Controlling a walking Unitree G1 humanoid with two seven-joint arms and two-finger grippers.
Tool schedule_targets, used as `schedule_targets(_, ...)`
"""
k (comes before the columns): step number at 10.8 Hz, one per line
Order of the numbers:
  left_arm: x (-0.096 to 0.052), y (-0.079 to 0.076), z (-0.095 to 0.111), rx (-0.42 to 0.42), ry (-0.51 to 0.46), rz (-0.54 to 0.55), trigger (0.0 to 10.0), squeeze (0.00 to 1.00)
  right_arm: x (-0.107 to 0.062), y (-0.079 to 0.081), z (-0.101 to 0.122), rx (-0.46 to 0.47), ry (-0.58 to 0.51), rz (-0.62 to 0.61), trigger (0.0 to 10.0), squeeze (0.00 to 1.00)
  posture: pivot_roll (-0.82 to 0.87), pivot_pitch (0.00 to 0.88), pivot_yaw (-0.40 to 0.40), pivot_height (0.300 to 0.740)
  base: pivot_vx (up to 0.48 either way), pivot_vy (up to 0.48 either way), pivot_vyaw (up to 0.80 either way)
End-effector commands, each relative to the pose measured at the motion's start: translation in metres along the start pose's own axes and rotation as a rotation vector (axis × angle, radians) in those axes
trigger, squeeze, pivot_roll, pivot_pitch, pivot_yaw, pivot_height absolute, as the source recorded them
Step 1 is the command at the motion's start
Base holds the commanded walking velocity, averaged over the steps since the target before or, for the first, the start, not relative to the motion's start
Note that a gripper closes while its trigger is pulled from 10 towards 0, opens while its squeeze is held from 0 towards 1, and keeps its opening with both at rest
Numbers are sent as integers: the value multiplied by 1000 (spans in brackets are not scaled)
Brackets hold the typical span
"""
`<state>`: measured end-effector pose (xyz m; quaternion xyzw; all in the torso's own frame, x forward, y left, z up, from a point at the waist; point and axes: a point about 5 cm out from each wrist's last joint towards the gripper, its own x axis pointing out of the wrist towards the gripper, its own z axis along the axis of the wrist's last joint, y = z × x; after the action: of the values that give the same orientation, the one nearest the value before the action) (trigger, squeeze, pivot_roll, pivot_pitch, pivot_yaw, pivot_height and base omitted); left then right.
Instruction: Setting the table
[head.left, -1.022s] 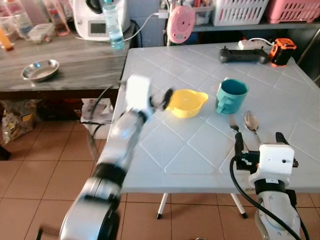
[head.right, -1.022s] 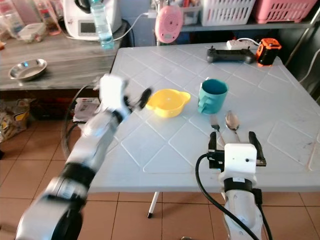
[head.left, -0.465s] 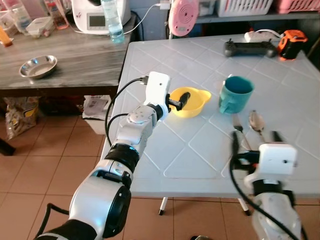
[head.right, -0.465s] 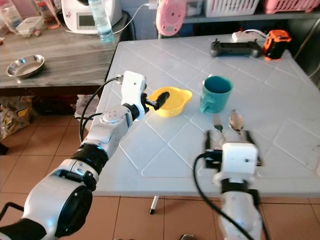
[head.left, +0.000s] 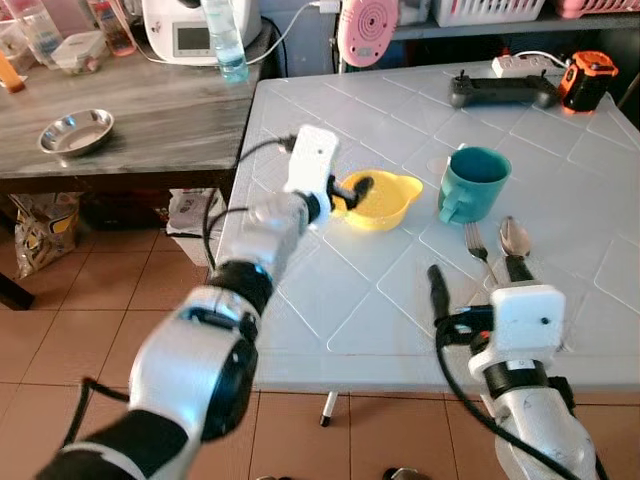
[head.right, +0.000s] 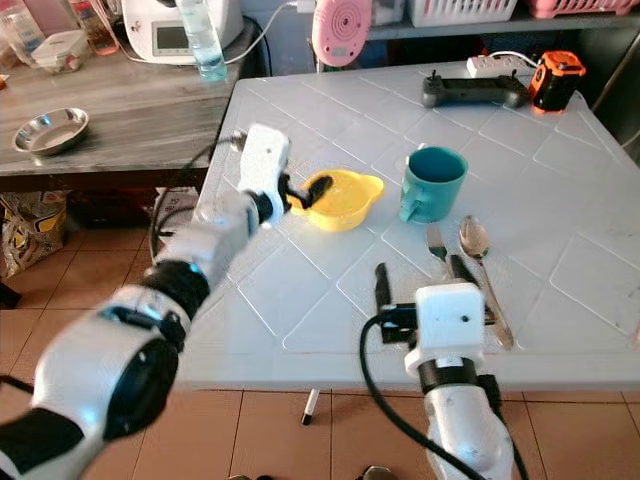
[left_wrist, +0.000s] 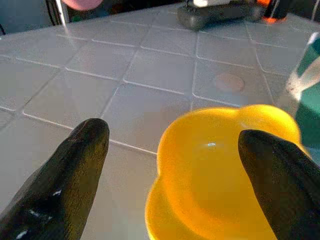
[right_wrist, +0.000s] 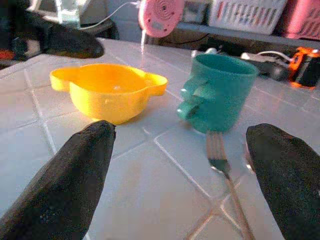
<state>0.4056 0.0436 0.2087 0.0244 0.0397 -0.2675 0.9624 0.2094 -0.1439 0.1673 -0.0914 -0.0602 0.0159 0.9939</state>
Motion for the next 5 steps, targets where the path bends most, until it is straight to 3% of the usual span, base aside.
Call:
schedule_targets(1,-1,6,-1,13,45,21,10000,1000,-3,2,4,-1,-9,5,10000,0,-169,161,115,740,0,0,0)
schedule_targets(5,-2,5,-14,54,170,-38,10000,1000,-3,6,4,-18,-4,21,10000,0,-174,163,120,740,0,0,0)
